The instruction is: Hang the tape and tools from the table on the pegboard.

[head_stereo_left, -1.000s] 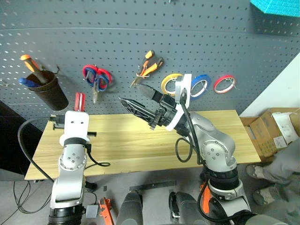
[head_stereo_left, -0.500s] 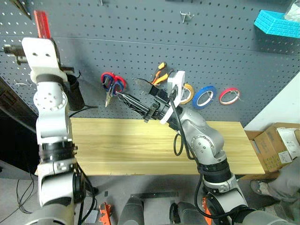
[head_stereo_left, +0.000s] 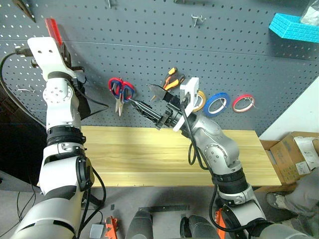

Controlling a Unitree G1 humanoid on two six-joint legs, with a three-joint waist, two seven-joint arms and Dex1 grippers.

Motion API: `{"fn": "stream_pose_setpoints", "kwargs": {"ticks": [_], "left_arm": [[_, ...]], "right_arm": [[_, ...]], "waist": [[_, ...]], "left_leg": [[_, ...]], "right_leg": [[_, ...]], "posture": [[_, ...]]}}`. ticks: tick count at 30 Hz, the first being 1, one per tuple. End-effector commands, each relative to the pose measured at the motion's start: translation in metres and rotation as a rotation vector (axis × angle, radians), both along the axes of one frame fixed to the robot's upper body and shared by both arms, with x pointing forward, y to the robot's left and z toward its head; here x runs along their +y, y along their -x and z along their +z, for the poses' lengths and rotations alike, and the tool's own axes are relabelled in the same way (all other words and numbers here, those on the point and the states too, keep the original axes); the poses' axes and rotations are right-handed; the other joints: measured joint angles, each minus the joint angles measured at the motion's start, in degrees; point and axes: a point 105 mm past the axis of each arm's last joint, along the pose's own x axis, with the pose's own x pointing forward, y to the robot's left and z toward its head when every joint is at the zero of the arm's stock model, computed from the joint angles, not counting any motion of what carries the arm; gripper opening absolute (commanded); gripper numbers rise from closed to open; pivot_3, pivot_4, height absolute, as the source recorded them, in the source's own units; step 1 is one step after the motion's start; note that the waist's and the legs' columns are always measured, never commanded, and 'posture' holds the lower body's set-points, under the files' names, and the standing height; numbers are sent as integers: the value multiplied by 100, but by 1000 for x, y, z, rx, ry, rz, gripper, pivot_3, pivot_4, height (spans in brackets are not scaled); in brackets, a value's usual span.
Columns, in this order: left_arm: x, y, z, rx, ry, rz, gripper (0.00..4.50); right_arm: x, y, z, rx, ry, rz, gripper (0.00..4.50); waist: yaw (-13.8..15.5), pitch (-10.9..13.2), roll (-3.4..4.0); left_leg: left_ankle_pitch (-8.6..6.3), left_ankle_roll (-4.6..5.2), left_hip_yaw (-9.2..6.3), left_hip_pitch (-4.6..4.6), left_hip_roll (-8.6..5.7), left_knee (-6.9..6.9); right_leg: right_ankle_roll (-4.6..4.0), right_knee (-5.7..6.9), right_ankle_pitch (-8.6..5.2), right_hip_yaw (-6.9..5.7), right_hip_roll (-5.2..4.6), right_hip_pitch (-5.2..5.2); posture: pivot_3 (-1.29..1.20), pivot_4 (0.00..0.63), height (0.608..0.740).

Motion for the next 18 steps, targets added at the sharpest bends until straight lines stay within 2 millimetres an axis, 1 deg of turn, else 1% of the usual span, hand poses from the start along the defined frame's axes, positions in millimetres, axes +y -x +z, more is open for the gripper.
{"fn": "stream_pose_setpoints", "kwargs": {"ticks": [1, 8, 14, 16, 18], "left_arm": [[4, 7, 21, -82, -20, 12, 823], [13, 17, -18, -11, 7, 37, 823], [9, 32, -42, 27, 39, 42, 823], [6, 38, -47, 32, 55, 42, 1553], [4, 42, -49, 31, 79, 37, 2171]], "right_arm": [[-6, 4, 12, -46, -28, -13, 4500], [-10, 1, 12, -42, -24, -37, 4500], [-12, 2, 11, -41, -16, -43, 4500], [-12, 2, 10, -41, -13, -45, 4500], [-11, 1, 10, -40, -11, -45, 4500]], "waist": [[-2, 0, 0], [-47, -1, -1], [-61, -3, -3], [-56, -8, -2], [-55, -16, -3]], "left_leg": [[0, 0, 0, 0, 0, 4], [0, 0, 3, 5, 0, 7], [0, 1, 9, 6, -2, 8], [-1, 1, 9, 8, -2, 11], [0, 1, 9, 19, -3, 12]], "right_leg": [[0, 1, 0, 0, 0, 0], [0, 12, 0, 7, 0, 1], [0, 23, 1, 15, -3, -1], [0, 37, 1, 15, -4, -2], [0, 49, 0, 17, -3, 1]], "posture": [[235, 33, 740], [221, 41, 740], [216, 41, 740], [219, 41, 740], [222, 42, 740]]}}
